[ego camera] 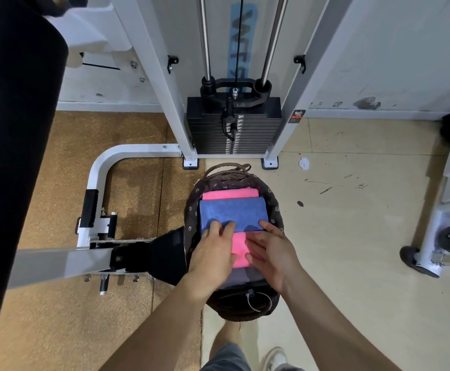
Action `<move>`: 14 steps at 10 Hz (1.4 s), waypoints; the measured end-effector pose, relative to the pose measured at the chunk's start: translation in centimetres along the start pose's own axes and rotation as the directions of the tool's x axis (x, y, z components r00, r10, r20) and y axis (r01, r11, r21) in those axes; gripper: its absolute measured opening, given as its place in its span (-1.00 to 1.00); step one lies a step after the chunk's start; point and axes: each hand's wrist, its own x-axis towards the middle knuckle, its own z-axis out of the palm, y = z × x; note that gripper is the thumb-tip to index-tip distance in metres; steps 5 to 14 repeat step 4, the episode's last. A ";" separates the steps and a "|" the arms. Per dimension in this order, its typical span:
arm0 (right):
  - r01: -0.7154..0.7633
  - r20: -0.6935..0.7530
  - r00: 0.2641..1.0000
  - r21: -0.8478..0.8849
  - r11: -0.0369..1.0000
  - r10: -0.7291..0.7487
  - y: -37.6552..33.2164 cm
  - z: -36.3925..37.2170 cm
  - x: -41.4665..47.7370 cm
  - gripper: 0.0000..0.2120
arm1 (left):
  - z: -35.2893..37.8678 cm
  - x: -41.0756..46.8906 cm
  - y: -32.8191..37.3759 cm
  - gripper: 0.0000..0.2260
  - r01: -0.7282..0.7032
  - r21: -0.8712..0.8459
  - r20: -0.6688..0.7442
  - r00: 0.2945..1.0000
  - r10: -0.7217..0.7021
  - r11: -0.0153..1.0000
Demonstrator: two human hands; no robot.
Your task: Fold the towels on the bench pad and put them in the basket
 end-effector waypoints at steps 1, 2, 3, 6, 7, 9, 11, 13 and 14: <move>0.042 0.047 0.998 -0.045 0.998 -0.040 -0.4 -0.6 -0.7 -0.64 | -1.0 -1.2 0.0 -0.53 -0.018 0.052 -0.122 0.992 0.024 0.999; 0.084 0.027 0.996 -0.147 0.986 -0.081 -0.2 -1.5 -1.2 -0.67 | -0.5 -2.5 -0.1 -0.63 0.058 0.015 -0.118 0.991 -0.056 0.998; 0.056 0.106 0.993 -0.124 0.991 -0.043 0.0 -2.1 -2.2 -0.75 | 0.8 -3.5 -0.4 -0.58 0.083 -0.049 -0.088 0.992 -0.087 0.995; 0.072 0.153 0.986 -0.037 0.997 -0.066 -0.1 -3.4 -3.4 -0.77 | 0.2 -4.6 0.1 -0.63 0.100 -0.172 -0.167 0.977 -0.129 0.980; 0.072 0.153 0.986 -0.037 0.997 -0.066 -0.1 -3.4 -3.4 -0.77 | 0.2 -4.6 0.1 -0.63 0.100 -0.172 -0.167 0.977 -0.129 0.980; 0.072 0.153 0.986 -0.037 0.997 -0.066 -0.1 -3.4 -3.4 -0.77 | 0.2 -4.6 0.1 -0.63 0.100 -0.172 -0.167 0.977 -0.129 0.980; 0.072 0.153 0.986 -0.037 0.997 -0.066 -0.1 -3.4 -3.4 -0.77 | 0.2 -4.6 0.1 -0.63 0.100 -0.172 -0.167 0.977 -0.129 0.980; 0.072 0.153 0.986 -0.037 0.997 -0.066 -0.1 -3.4 -3.4 -0.77 | 0.2 -4.6 0.1 -0.63 0.100 -0.172 -0.167 0.977 -0.129 0.980; 0.072 0.153 0.986 -0.037 0.997 -0.066 -0.1 -3.4 -3.4 -0.77 | 0.2 -4.6 0.1 -0.63 0.100 -0.172 -0.167 0.977 -0.129 0.980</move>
